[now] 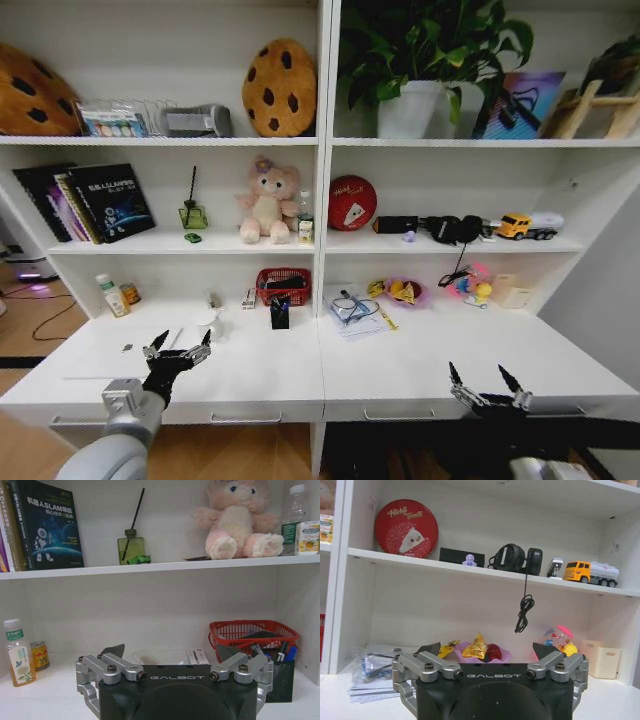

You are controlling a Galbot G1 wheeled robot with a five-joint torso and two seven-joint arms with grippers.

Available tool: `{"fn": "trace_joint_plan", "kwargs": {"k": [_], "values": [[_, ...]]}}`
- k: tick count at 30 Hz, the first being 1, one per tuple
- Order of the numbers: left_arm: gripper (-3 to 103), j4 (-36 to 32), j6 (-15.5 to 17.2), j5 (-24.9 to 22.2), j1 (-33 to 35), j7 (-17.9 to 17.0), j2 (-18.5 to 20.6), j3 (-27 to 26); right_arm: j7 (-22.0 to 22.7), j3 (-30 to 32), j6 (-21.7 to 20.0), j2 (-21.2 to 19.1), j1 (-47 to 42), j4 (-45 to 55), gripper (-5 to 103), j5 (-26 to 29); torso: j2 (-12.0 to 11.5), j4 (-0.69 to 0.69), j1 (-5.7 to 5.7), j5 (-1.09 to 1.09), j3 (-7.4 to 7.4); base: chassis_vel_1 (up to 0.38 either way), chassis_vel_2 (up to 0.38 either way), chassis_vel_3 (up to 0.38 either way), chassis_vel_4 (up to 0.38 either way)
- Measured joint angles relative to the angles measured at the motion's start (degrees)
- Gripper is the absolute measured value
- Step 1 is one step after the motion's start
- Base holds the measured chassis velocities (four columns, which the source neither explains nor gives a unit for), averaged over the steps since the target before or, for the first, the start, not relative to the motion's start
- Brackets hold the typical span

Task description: Organize the objects on the table.

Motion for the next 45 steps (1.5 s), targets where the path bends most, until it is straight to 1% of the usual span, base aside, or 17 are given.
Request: {"fn": "trace_joint_plan", "kwargs": {"k": [11,19,21,23,24,25,26,28,29,30,31,32,33,36,40,42,45], "values": [[100,0.0,0.0,0.0,0.0,0.0,0.0,0.0,0.0,0.0,-0.1,0.0,0.1,-0.1,100,0.0,0.0,0.0,0.01,-0.02,0.0,0.249,0.251,-0.256,-0.245],[100,0.0,0.0,0.0,0.0,0.0,0.0,0.0,0.0,-0.1,-0.1,0.0,0.1,-0.1,100,0.1,0.0,-0.01,0.0,0.01,0.0,0.337,0.328,-0.354,-0.337],[100,0.0,0.0,0.0,0.0,0.0,0.0,0.0,0.0,-0.1,-0.1,0.0,0.1,-0.1,100,0.1,0.0,0.0,0.01,-0.03,0.0,0.386,0.362,-0.369,-0.353],[100,0.0,0.0,0.0,0.0,0.0,0.0,0.0,0.0,-0.1,-0.1,0.0,0.1,-0.1,100,0.1,0.0,0.0,0.01,0.0,0.0,0.396,0.386,-0.406,-0.355],[100,0.0,0.0,0.0,0.0,0.0,0.0,0.0,0.0,-0.1,-0.1,0.0,0.1,-0.1,100,0.1,0.0,-0.01,-0.01,0.07,-0.01,0.334,0.386,-0.406,-0.377],[100,0.0,0.0,0.0,0.0,0.0,0.0,0.0,0.0,-0.1,-0.1,0.0,0.1,-0.1,100,0.1,0.0,0.0,0.0,-0.09,-0.01,0.336,0.334,-0.352,-0.377],[100,0.0,0.0,0.0,0.0,0.0,0.0,0.0,0.0,-0.1,-0.1,0.0,0.1,-0.1,100,0.1,0.0,0.0,0.0,-0.09,-0.01,0.336,0.334,-0.352,-0.377],[100,0.0,0.0,0.0,0.0,0.0,0.0,0.0,0.0,-0.1,-0.1,0.0,0.1,-0.1,100,0.1,0.0,-0.01,0.0,0.04,-0.01,0.337,0.349,-0.309,-0.323],[100,0.0,0.0,0.0,0.0,0.0,0.0,0.0,0.0,-0.1,-0.1,0.0,0.1,-0.1,100,0.1,0.0,-0.01,0.0,0.04,-0.01,0.339,0.349,-0.284,-0.318],[100,0.0,0.0,0.0,0.0,0.0,0.0,0.0,0.0,-0.1,-0.1,0.0,0.1,-0.1,100,0.1,0.0,0.0,0.0,-0.02,-0.01,0.225,0.261,-0.284,-0.227],[100,0.0,0.0,0.0,0.0,0.0,0.0,0.0,0.0,-0.1,-0.1,0.0,0.1,-0.1,100,0.1,0.0,-0.04,-0.01,-0.09,-0.01,0.214,0.088,-0.205,-0.227],[100,0.0,0.0,0.0,0.0,0.0,0.0,0.0,0.0,-0.1,-0.1,0.0,0.1,-0.1,100,0.1,0.0,-0.04,-0.01,-0.09,-0.01,0.214,0.088,-0.205,-0.227],[100,0.0,0.0,0.0,0.0,0.0,0.0,0.0,0.0,-0.1,-0.1,0.0,0.1,-0.1,100,0.1,0.0,-0.01,-0.02,0.02,-0.01,0.214,0.032,-0.096,-0.171],[100,0.0,0.0,0.0,0.0,0.0,0.0,0.0,0.0,-0.1,-0.1,0.0,0.1,-0.1,100,0.1,0.0,0.04,0.0,-0.04,0.0,0.101,0.035,-0.008,-0.084],[100,0.0,0.0,0.0,0.0,0.0,0.0,0.0,0.0,-0.1,-0.1,0.0,0.1,-0.1,100,0.1,0.0,0.03,0.02,0.02,0.01,-0.005,0.0,0.062,-0.001],[100,0.0,0.0,0.0,0.0,0.0,0.0,0.0,0.0,-0.1,-0.1,0.0,0.1,-0.1,100,0.1,0.0,-0.03,0.03,0.01,0.01,-0.086,-0.034,0.044,0.064],[100,0.0,0.0,0.0,0.0,0.0,0.0,0.0,0.0,-0.1,-0.1,0.0,0.1,-0.1,100,0.1,0.0,-0.01,0.03,0.02,0.01,-0.077,-0.082,-0.014,0.086]]}}
